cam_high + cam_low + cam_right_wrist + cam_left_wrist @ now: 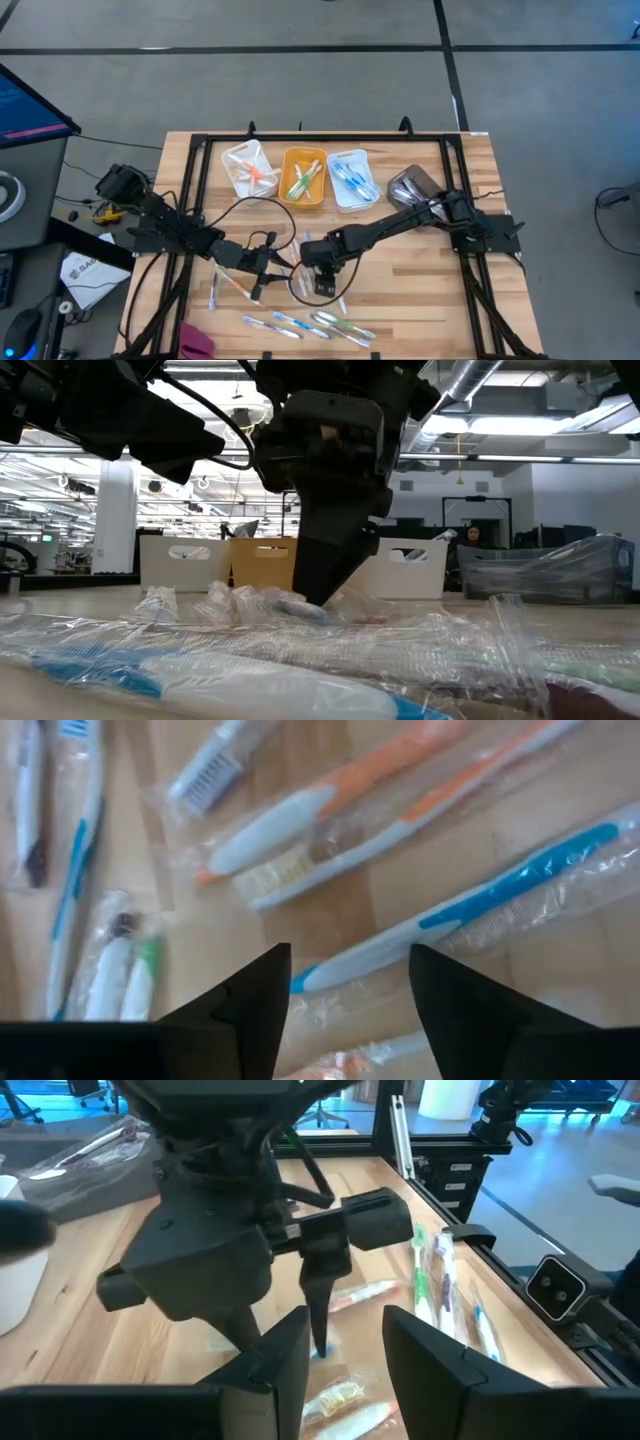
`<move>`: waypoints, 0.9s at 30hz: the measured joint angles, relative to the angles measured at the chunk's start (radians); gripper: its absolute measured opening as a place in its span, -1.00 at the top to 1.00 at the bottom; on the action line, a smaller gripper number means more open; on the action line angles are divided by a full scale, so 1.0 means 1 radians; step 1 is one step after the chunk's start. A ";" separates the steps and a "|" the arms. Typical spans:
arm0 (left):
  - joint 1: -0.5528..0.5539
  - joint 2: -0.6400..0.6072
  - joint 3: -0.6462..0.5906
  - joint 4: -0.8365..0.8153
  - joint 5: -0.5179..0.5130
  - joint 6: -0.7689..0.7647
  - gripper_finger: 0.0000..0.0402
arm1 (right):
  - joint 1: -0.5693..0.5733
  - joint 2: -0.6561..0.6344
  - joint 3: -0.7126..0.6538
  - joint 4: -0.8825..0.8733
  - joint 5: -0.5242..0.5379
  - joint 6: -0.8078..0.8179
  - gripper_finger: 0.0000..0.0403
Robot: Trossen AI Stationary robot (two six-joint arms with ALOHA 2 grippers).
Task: Pick & Place Toothbrushes
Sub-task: Put the white blue toothbrush into the right white bin
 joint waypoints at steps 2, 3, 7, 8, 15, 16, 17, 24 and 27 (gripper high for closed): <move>0.000 0.000 0.000 0.000 0.001 0.000 0.39 | 0.001 0.002 0.000 0.015 0.000 -0.001 0.03; 0.000 0.000 0.000 0.000 0.001 0.000 0.39 | 0.002 0.002 0.000 0.015 0.000 -0.003 0.04; 0.000 0.000 0.000 0.000 0.002 0.000 0.39 | 0.004 0.003 0.000 0.016 0.048 -0.002 0.09; 0.000 0.000 0.000 0.000 0.003 0.000 0.39 | 0.003 0.003 0.000 0.016 0.072 -0.002 0.11; 0.000 0.000 0.000 0.000 0.006 0.000 0.39 | -0.017 0.004 0.000 0.001 0.132 0.035 0.30; 0.000 0.000 0.000 0.000 0.006 0.000 0.39 | -0.019 0.004 0.000 -0.005 0.134 0.035 0.32; 0.000 0.000 0.000 0.000 0.006 0.000 0.39 | -0.022 0.004 0.000 -0.012 0.143 0.035 0.36; 0.000 0.000 0.000 0.000 0.006 -0.023 0.39 | -0.032 0.004 0.000 -0.054 0.238 0.025 0.54; -0.007 0.000 0.000 0.000 0.006 -0.023 0.39 | -0.032 0.005 0.000 -0.054 0.260 0.018 0.58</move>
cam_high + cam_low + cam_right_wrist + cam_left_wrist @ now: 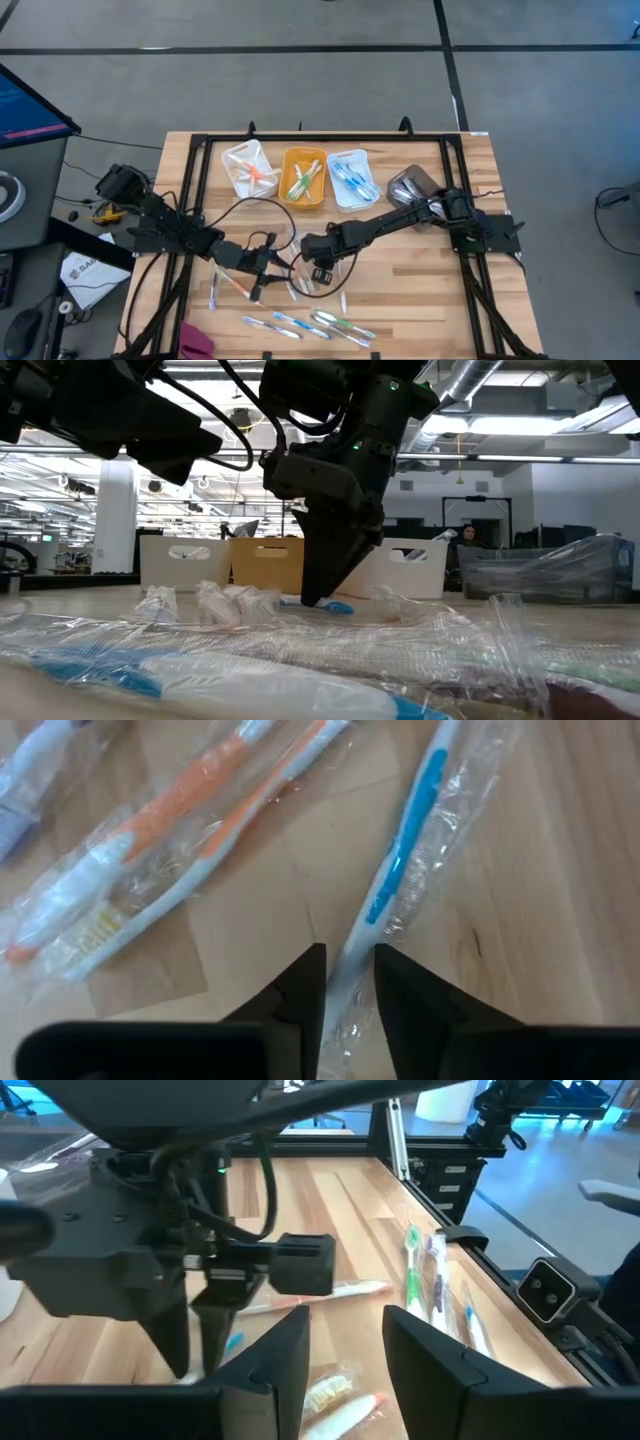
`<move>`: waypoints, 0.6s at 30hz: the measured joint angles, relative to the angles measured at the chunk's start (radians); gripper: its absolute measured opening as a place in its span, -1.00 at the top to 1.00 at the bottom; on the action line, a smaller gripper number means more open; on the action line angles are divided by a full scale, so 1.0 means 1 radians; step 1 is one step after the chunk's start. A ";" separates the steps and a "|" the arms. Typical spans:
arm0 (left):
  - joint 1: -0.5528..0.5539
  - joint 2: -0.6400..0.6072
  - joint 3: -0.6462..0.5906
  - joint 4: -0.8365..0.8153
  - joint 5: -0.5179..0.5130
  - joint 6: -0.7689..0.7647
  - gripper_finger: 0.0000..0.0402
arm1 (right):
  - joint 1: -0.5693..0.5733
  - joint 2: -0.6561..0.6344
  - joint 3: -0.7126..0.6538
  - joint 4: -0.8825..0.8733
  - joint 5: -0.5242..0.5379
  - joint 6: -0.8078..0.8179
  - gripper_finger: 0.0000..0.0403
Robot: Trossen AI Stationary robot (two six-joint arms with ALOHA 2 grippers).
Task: Pick & Place Toothbrushes
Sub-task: Put the white blue toothbrush into the right white bin
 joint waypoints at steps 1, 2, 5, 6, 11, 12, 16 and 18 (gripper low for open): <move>-0.003 0.000 0.000 0.000 0.000 0.000 0.39 | 0.000 0.000 0.000 0.000 0.002 -0.003 0.60; -0.005 0.000 0.000 0.000 0.000 0.000 0.39 | 0.000 0.000 0.000 0.001 0.003 -0.017 0.61; -0.010 0.000 0.000 0.000 0.000 0.000 0.39 | 0.000 0.000 0.000 0.004 0.012 -0.091 0.66; -0.011 0.000 0.000 0.000 0.000 0.000 0.39 | 0.000 0.000 0.000 0.004 0.025 -0.092 0.69; -0.010 0.000 0.000 0.000 -0.003 -0.007 0.39 | -0.005 0.000 0.000 0.006 0.050 -0.076 0.80; -0.010 0.000 0.000 0.000 -0.003 -0.008 0.39 | -0.005 0.000 0.000 0.005 0.051 -0.078 0.82; -0.010 0.000 0.000 0.000 -0.003 -0.020 0.39 | -0.006 0.000 0.000 0.006 0.054 -0.078 0.88; -0.010 0.000 0.000 0.000 -0.003 -0.022 0.39 | -0.009 0.000 0.000 0.005 0.053 -0.078 0.90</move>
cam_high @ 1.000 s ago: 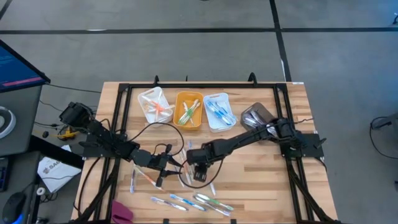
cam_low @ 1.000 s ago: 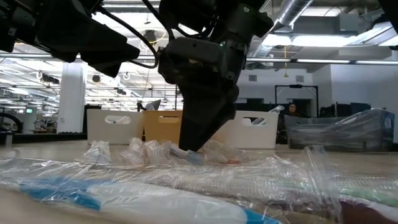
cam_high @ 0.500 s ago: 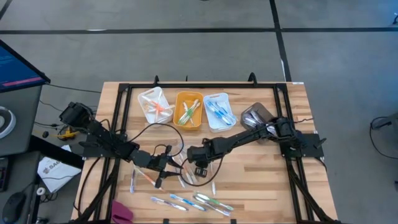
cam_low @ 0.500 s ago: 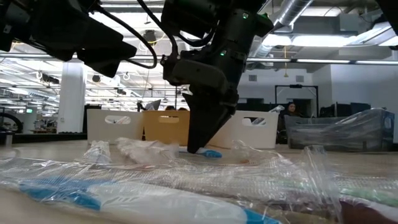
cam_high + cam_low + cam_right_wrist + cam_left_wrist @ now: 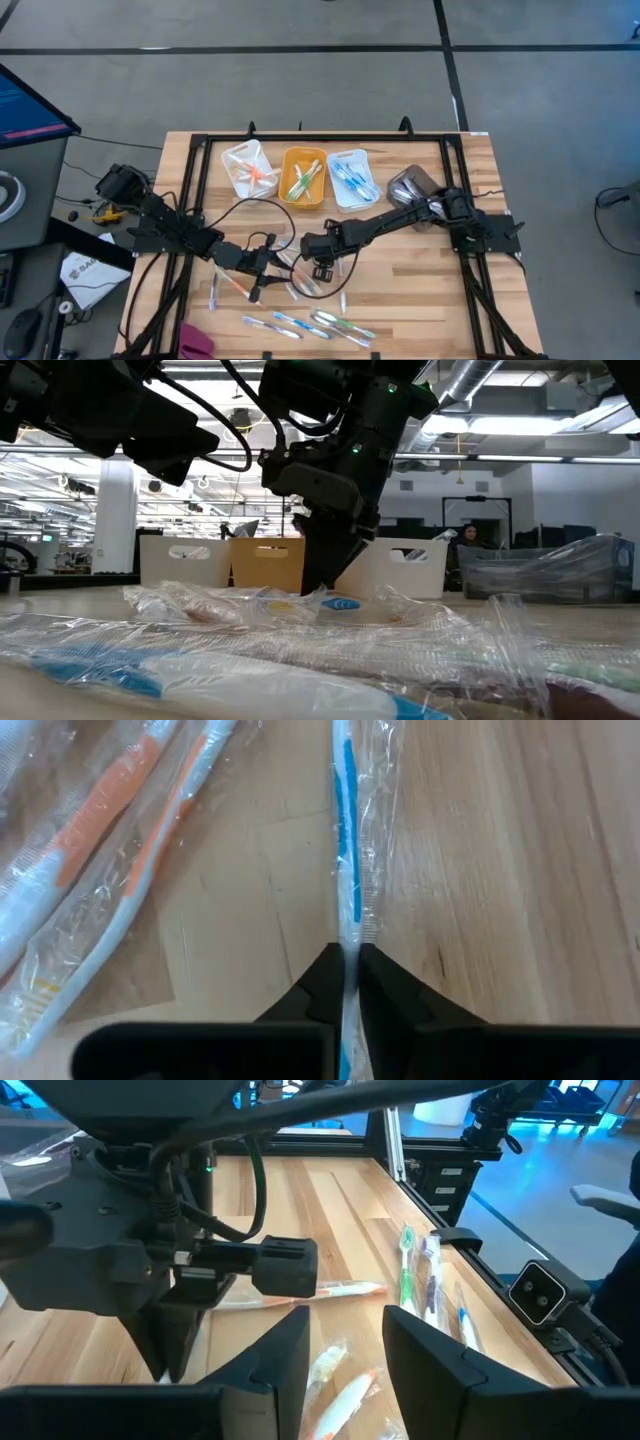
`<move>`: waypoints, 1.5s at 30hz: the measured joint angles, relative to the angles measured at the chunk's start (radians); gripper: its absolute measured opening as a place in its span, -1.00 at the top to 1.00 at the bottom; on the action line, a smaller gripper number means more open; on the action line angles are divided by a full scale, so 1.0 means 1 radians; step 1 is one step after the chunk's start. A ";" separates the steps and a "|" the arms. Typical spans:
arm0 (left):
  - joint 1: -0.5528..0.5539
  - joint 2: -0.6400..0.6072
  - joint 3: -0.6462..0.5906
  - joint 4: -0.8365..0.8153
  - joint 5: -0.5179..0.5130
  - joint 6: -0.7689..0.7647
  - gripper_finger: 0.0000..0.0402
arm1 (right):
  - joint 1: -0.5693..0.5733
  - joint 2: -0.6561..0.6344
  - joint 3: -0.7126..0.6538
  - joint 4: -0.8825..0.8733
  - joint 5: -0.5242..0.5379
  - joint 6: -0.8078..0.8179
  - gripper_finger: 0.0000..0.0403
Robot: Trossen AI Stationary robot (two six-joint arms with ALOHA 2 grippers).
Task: Pick & Place Toothbrushes
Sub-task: Put the white blue toothbrush into the right white bin
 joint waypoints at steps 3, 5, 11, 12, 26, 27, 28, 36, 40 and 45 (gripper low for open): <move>0.000 0.000 0.000 0.000 0.000 0.000 0.39 | -0.005 0.000 0.000 -0.007 -0.005 0.000 0.96; 0.000 0.000 0.000 0.000 0.000 0.000 0.39 | -0.012 -0.002 0.000 -0.019 -0.037 -0.003 0.97; 0.000 0.000 0.000 0.000 0.001 -0.001 0.39 | -0.033 -0.008 -0.063 0.026 -0.059 -0.041 0.99; 0.000 0.000 0.000 0.000 0.001 0.000 0.39 | -0.035 -0.009 -0.073 0.033 -0.060 -0.043 0.99; 0.000 0.000 0.000 -0.001 0.002 -0.001 0.39 | -0.003 -0.004 -0.041 -0.014 -0.010 -0.097 1.00; 0.000 0.000 0.000 -0.001 0.002 -0.001 0.39 | 0.002 -0.003 -0.030 -0.038 0.007 -0.097 1.00; 0.000 0.000 0.000 -0.001 0.003 -0.003 0.39 | 0.005 -0.002 -0.021 -0.062 0.024 -0.097 1.00; 0.000 0.000 0.000 -0.001 0.003 -0.007 0.39 | 0.072 0.001 0.075 -0.208 0.113 -0.105 0.98; 0.000 0.000 0.000 0.000 0.003 -0.006 0.39 | 0.134 0.000 0.131 -0.328 0.176 -0.090 0.98; 0.000 0.000 0.000 0.000 0.000 0.009 0.39 | 0.182 -0.001 0.158 -0.467 0.274 -0.015 0.99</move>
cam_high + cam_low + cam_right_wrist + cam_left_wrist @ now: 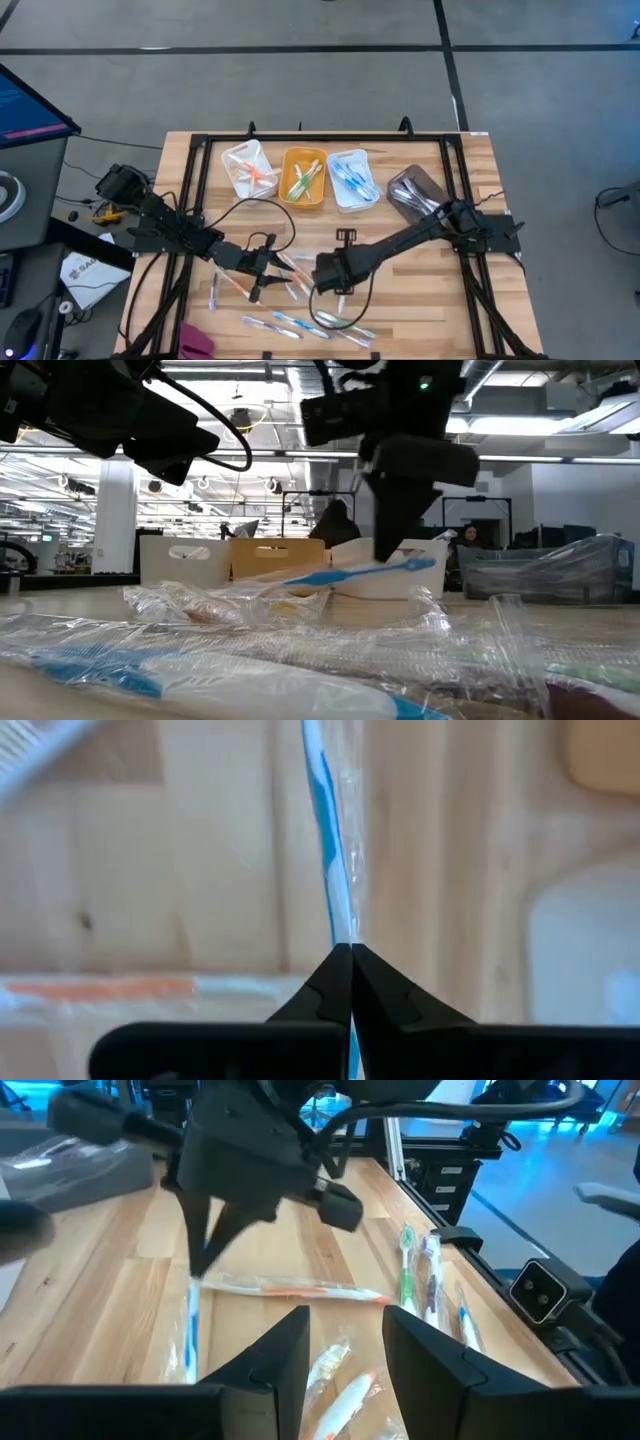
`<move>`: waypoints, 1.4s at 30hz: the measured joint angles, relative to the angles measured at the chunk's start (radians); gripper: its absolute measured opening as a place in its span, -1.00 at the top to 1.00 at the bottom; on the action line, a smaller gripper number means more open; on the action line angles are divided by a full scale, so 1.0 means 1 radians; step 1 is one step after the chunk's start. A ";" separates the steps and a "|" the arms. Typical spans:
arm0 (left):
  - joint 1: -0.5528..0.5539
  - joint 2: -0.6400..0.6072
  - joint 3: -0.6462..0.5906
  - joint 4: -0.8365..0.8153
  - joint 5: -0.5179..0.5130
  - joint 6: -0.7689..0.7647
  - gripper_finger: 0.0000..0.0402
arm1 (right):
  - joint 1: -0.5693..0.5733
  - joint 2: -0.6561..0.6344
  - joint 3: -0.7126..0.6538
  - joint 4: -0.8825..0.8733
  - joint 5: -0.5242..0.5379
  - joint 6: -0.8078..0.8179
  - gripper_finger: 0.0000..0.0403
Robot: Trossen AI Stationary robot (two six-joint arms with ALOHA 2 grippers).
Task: Pick & Place Toothbrushes
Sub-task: Put the white blue toothbrush into the right white bin
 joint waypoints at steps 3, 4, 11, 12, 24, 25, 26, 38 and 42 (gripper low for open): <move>0.000 0.000 0.000 0.000 -0.001 0.029 0.39 | 0.027 0.000 0.025 -0.101 0.053 0.056 0.99; 0.000 0.000 0.000 0.002 -0.002 0.040 0.39 | 0.035 -0.001 0.032 -0.137 0.073 0.078 0.99; 0.022 0.000 0.000 0.007 -0.015 0.044 0.39 | 0.063 -0.003 0.118 -0.440 0.193 0.265 1.00; 0.026 0.000 0.000 0.007 -0.016 0.044 0.39 | 0.063 -0.003 0.134 -0.487 0.206 0.291 1.00; 0.026 0.000 0.000 0.009 -0.020 0.041 0.39 | -0.042 -0.254 0.105 -0.505 0.329 0.448 1.00; 0.026 0.000 0.000 0.011 -0.020 0.041 0.39 | -0.063 -0.279 0.091 -0.509 0.329 0.448 1.00; 0.026 0.000 0.000 0.011 -0.020 0.041 0.39 | -0.084 -0.298 0.080 -0.509 0.327 0.446 1.00; 0.025 0.000 0.000 0.010 -0.015 0.035 0.39 | -0.376 -0.307 0.026 -0.454 0.188 0.288 1.00; 0.024 0.000 0.000 0.009 -0.015 0.015 0.39 | -0.429 -0.258 0.026 -0.435 0.114 0.240 1.00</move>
